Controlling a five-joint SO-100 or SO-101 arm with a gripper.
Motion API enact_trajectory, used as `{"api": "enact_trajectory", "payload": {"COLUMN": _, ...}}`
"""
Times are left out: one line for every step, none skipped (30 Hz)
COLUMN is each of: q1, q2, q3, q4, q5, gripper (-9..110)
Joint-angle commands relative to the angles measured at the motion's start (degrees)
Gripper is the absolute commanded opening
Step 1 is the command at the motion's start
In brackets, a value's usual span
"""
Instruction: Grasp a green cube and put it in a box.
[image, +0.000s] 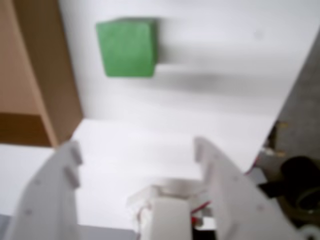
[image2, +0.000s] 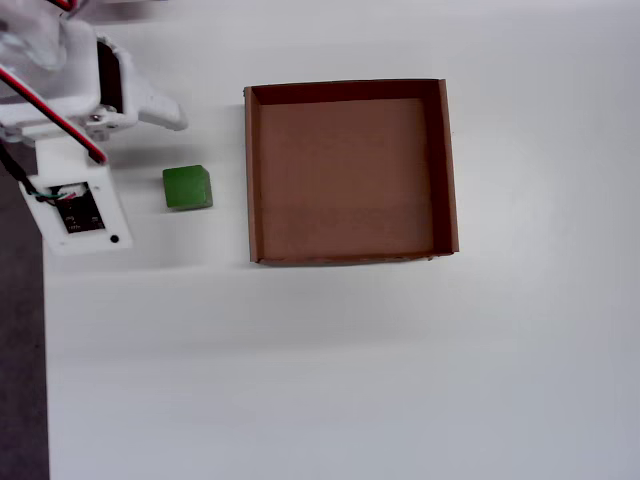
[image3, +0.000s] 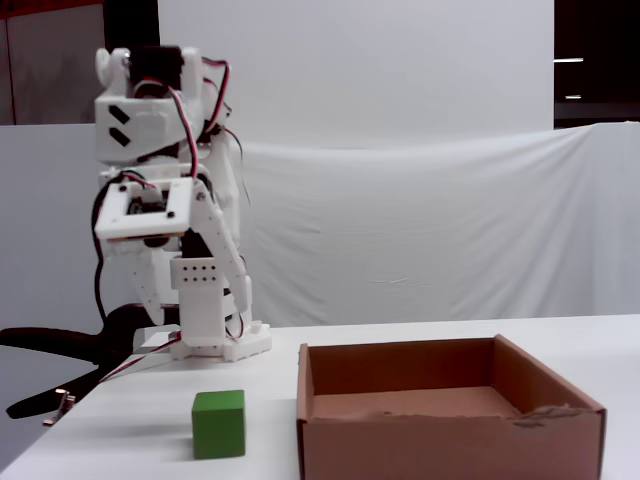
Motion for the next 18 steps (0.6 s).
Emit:
{"api": "enact_trajectory", "payload": {"q1": 0.1, "q2": -1.8, "q3": -4.4, "q4": -2.3, "q5": -1.1, "gripper": 32}}
{"api": "enact_trajectory", "payload": {"q1": 0.0, "q2": -2.7, "q3": -4.6, "q4": -3.3, "q5": -1.1, "gripper": 32}}
{"api": "enact_trajectory", "payload": {"q1": -0.2, "q2": -3.5, "q3": -4.7, "q4": -4.4, "q5": -1.1, "gripper": 32}}
{"api": "enact_trajectory", "payload": {"q1": -0.4, "q2": -4.7, "q3": -4.9, "q4": -5.5, "q5": -1.1, "gripper": 32}}
{"api": "enact_trajectory", "payload": {"q1": -0.5, "q2": -5.6, "q3": -5.1, "q4": -6.5, "q5": -1.1, "gripper": 32}}
{"api": "enact_trajectory", "payload": {"q1": -0.5, "q2": -6.7, "q3": -5.4, "q4": -7.3, "q5": -1.1, "gripper": 32}}
{"api": "enact_trajectory", "payload": {"q1": -0.7, "q2": -9.0, "q3": -6.4, "q4": -8.3, "q5": -1.0, "gripper": 32}}
{"api": "enact_trajectory", "payload": {"q1": -0.8, "q2": -9.7, "q3": -6.7, "q4": -8.7, "q5": -0.8, "gripper": 32}}
{"api": "enact_trajectory", "payload": {"q1": -0.9, "q2": -10.3, "q3": -6.7, "q4": -9.4, "q5": -0.8, "gripper": 32}}
{"api": "enact_trajectory", "payload": {"q1": -1.0, "q2": -10.7, "q3": -6.7, "q4": -10.1, "q5": -0.4, "gripper": 32}}
{"api": "enact_trajectory", "payload": {"q1": -1.1, "q2": -11.2, "q3": -6.7, "q4": -10.7, "q5": -0.4, "gripper": 32}}
{"api": "enact_trajectory", "payload": {"q1": -1.4, "q2": -11.8, "q3": -6.7, "q4": -11.5, "q5": -0.4, "gripper": 32}}
{"api": "enact_trajectory", "payload": {"q1": -1.6, "q2": -12.2, "q3": -6.7, "q4": -12.0, "q5": -0.4, "gripper": 32}}
{"api": "enact_trajectory", "payload": {"q1": -1.8, "q2": -12.7, "q3": -6.7, "q4": -12.5, "q5": -0.4, "gripper": 32}}
{"api": "enact_trajectory", "payload": {"q1": -2.0, "q2": -13.2, "q3": -6.7, "q4": -12.9, "q5": -0.4, "gripper": 32}}
{"api": "enact_trajectory", "payload": {"q1": -2.4, "q2": -13.6, "q3": -6.7, "q4": -13.4, "q5": -0.3, "gripper": 32}}
{"api": "enact_trajectory", "payload": {"q1": -2.8, "q2": -14.0, "q3": -6.7, "q4": -13.7, "q5": -0.3, "gripper": 32}}
{"api": "enact_trajectory", "payload": {"q1": -3.2, "q2": -14.3, "q3": -6.6, "q4": -14.0, "q5": -0.3, "gripper": 32}}
